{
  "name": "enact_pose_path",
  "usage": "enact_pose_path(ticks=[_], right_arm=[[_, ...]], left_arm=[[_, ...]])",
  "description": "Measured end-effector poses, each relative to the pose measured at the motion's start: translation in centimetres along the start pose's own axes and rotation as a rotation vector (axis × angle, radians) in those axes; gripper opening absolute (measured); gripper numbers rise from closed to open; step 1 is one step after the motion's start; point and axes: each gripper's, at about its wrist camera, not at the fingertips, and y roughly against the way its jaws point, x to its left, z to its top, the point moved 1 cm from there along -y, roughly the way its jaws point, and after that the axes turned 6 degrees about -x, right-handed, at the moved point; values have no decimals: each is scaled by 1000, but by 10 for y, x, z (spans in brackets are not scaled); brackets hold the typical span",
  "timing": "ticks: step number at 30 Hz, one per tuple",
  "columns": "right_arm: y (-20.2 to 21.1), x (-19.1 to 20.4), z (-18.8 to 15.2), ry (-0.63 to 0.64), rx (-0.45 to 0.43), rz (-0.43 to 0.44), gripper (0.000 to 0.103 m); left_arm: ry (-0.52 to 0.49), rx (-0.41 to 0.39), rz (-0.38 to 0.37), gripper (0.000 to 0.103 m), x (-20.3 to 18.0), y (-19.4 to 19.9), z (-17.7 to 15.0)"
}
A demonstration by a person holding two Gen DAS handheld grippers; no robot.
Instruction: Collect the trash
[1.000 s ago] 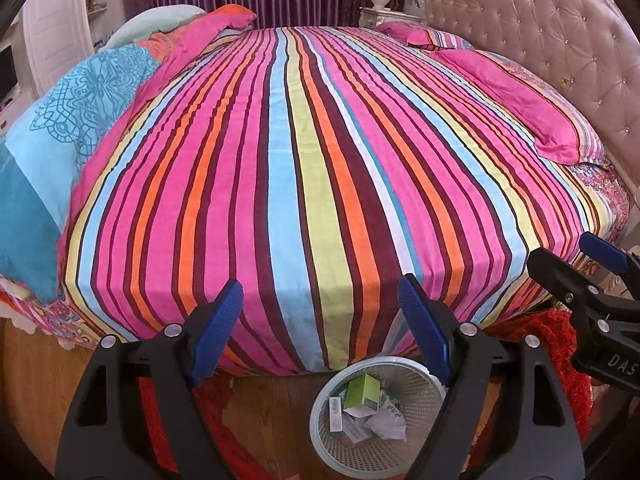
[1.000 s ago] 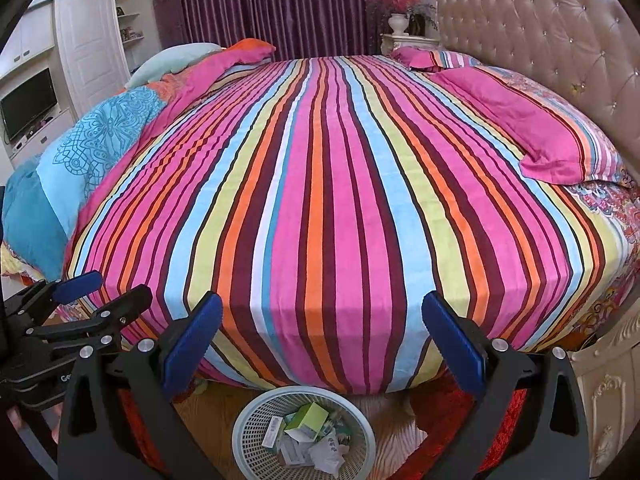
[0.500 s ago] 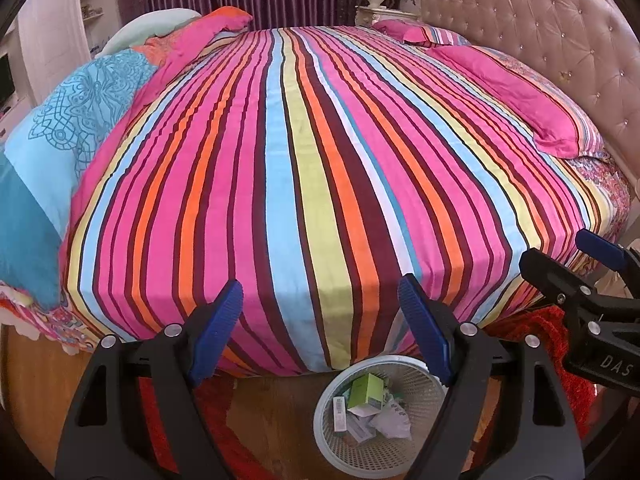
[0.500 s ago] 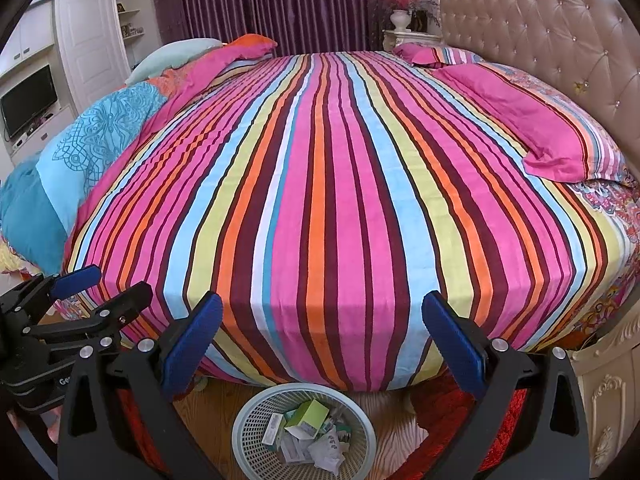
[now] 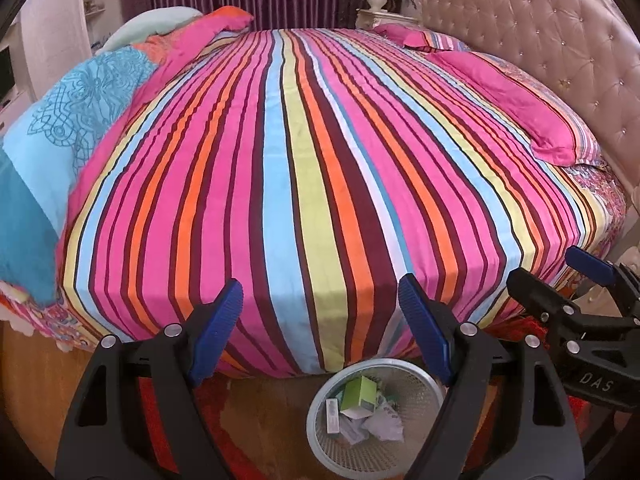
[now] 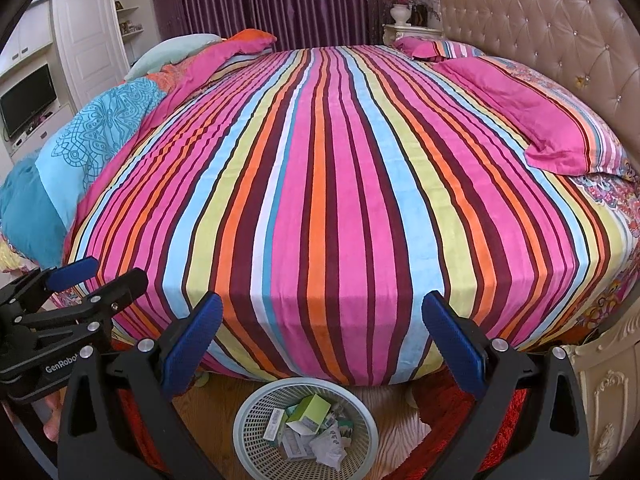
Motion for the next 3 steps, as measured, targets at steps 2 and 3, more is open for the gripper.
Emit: enact_pose_path(ticks=[2,3], right_arm=[[0,0,0,-1,0,0,95],[0,0,0,-3,1,1,95]], left_arm=[[-4,-1,13,78,0,0,-1],[-7,-1,19,78,0,0,-1]])
